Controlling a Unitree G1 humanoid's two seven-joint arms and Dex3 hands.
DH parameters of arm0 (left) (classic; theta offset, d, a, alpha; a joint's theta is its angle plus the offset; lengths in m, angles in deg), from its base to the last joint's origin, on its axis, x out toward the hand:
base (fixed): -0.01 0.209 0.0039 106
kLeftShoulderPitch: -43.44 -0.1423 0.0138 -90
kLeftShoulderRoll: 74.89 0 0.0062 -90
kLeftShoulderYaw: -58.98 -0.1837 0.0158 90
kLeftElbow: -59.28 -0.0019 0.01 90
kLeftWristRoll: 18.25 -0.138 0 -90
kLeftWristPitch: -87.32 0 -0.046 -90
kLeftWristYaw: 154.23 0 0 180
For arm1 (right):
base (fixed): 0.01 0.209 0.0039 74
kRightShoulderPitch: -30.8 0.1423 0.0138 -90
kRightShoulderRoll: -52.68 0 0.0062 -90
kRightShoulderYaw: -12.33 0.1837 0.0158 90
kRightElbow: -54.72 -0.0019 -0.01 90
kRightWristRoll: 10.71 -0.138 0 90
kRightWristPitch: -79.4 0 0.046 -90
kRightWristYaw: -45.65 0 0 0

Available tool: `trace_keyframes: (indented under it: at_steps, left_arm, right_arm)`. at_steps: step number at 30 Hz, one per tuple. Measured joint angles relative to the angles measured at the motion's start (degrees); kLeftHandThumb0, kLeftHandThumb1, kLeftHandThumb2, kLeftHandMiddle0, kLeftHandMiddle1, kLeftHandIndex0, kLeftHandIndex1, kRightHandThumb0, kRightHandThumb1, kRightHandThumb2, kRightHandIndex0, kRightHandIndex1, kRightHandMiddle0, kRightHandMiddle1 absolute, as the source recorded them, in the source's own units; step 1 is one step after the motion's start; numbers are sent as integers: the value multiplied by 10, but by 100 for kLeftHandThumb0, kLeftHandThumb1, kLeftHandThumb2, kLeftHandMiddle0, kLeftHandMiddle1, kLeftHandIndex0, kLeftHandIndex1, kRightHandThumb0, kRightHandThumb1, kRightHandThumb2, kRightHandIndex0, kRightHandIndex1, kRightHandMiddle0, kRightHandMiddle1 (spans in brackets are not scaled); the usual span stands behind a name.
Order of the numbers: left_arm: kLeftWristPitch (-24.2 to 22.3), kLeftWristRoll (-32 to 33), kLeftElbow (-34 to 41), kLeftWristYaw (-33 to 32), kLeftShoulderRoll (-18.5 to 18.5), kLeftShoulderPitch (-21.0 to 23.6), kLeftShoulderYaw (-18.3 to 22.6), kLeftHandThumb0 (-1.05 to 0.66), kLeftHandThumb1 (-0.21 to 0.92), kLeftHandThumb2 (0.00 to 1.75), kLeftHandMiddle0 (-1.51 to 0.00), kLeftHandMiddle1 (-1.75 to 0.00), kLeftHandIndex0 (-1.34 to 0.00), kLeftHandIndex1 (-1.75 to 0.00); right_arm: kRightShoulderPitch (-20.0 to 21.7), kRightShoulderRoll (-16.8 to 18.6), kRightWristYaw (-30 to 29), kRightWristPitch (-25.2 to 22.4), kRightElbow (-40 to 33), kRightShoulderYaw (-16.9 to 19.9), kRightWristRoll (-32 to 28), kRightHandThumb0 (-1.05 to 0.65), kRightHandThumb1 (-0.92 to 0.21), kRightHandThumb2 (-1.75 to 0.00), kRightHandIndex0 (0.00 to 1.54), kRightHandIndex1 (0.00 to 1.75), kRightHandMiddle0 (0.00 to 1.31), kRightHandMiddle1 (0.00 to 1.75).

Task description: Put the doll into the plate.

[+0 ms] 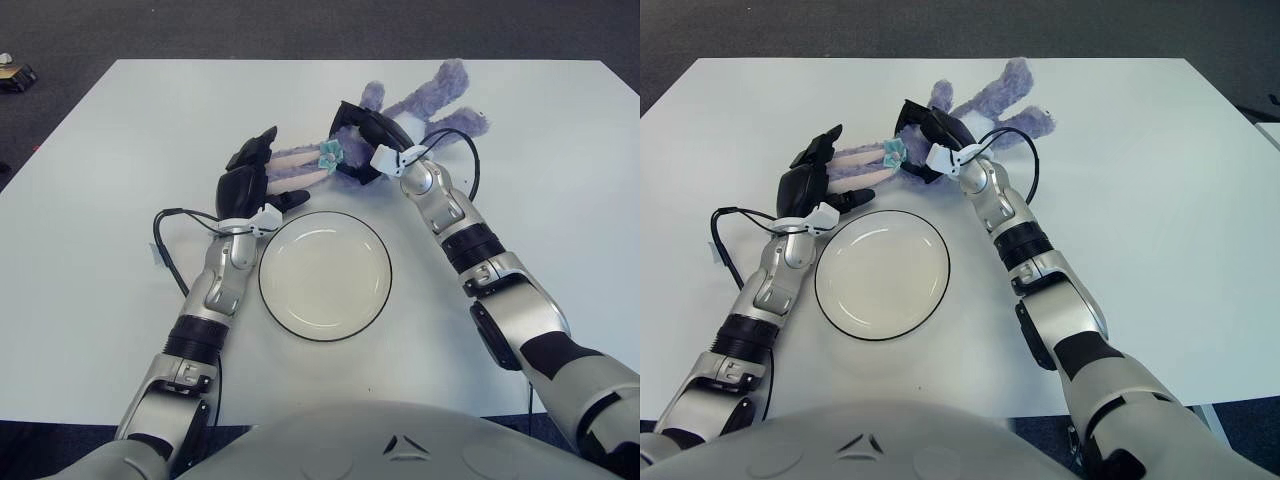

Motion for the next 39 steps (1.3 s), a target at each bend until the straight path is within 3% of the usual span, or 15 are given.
trace_keyframes:
  at_steps: [11,16,25,31,39]
  left_arm:
    - [0,0,-1,0,6,0,-8,-72,88,0,-34,0,-17,-22]
    - [0,0,-3,-2,10,0,-10,-67,86,0,-44,-5,-20,-23]
    - [0,0,-3,-3,12,0,-12,-63,84,0,-50,-6,-23,-22]
    - [-14,0,2,-2,12,0,-13,-45,84,0,-67,-13,-41,-34]
    - [-23,0,9,0,12,0,-17,-41,85,0,-72,-13,-38,-48]
  right_arm:
    - [-12,-1,14,-2,-26,-8,0,42,-47,-112,49,175,52,175]
    - [-13,1,29,-41,-55,-16,10,42,-46,-112,49,175,52,175]
    - [-17,4,36,-66,-78,-26,13,42,-46,-113,49,175,52,175]
    - [-19,5,42,-54,-78,-25,4,42,-46,-113,50,175,52,175]
    - [-19,5,47,-33,-72,-24,-9,42,-45,-114,50,175,53,175]
